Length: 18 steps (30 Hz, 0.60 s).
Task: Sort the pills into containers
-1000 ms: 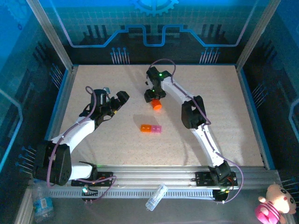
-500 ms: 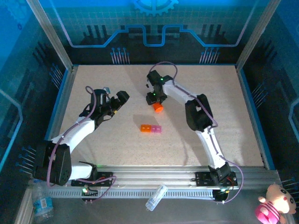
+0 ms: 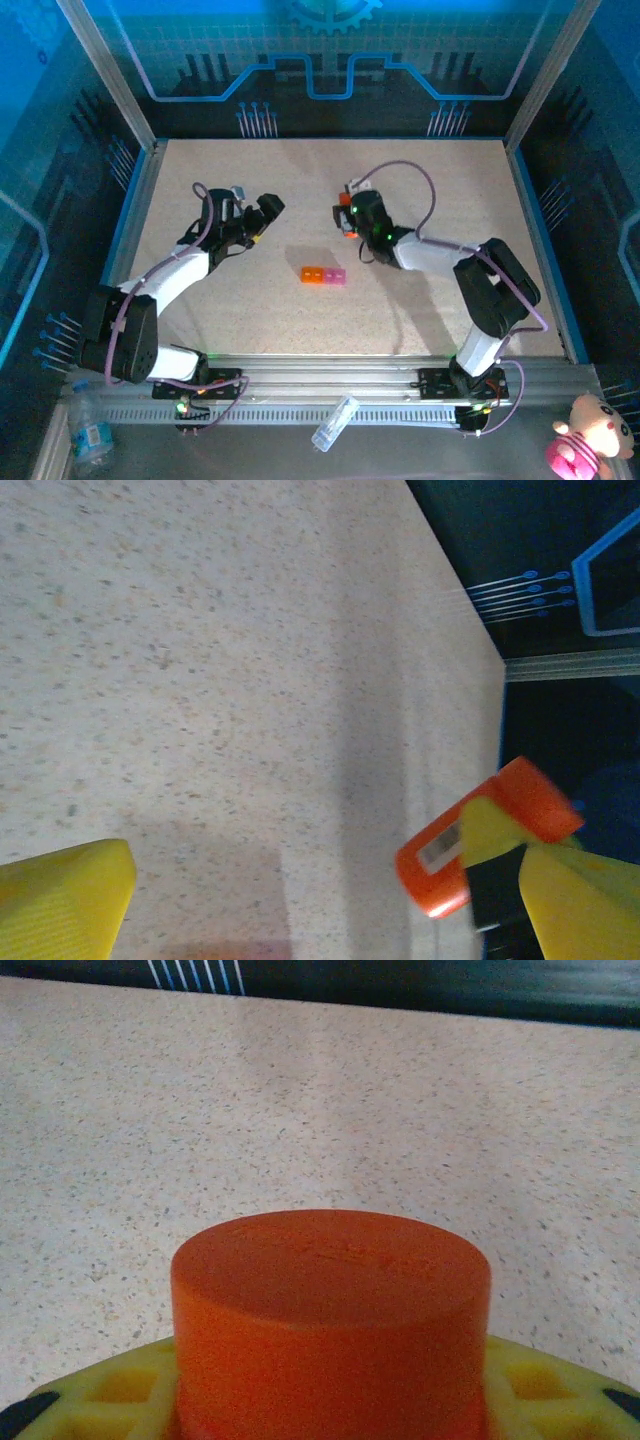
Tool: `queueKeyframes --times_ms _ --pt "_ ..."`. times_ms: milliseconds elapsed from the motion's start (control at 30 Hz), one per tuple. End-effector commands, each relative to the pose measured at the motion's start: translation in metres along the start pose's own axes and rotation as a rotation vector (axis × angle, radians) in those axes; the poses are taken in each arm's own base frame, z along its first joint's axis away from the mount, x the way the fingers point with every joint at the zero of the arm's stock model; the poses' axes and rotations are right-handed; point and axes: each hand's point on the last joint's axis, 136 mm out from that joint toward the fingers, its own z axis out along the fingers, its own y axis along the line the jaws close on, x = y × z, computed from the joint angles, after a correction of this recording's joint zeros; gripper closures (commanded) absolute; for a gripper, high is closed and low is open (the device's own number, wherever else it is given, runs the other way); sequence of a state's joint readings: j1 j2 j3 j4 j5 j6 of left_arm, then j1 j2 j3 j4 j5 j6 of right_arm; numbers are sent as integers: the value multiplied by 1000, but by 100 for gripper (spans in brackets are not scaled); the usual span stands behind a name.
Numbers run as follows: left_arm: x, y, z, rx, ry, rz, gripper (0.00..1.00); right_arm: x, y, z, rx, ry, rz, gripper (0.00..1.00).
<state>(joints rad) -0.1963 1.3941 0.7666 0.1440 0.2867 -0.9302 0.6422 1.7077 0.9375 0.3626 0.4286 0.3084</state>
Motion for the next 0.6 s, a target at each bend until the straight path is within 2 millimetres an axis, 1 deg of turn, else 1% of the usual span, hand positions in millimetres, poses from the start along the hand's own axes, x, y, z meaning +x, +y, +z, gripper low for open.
queueKeyframes --times_ms 0,100,133,233,367,433,567 --pt "1 -32 7 112 34 -40 1 -75 6 -35 103 -366 86 77" --pt "4 -42 12 148 53 -62 1 -73 6 -39 201 -429 87 77" --pt "5 -45 14 149 58 -56 1 -57 2 -37 227 -421 81 78" --pt "8 -47 17 138 69 -40 1 -38 -1 -35 275 -436 98 80" --pt "13 -50 23 141 99 -41 1 -23 9 -32 231 -439 115 78" --pt "16 -52 24 146 111 -39 1 -17 9 -29 211 -432 133 75" --pt "19 -56 28 152 121 -28 1 -9 7 -22 159 -382 155 75"
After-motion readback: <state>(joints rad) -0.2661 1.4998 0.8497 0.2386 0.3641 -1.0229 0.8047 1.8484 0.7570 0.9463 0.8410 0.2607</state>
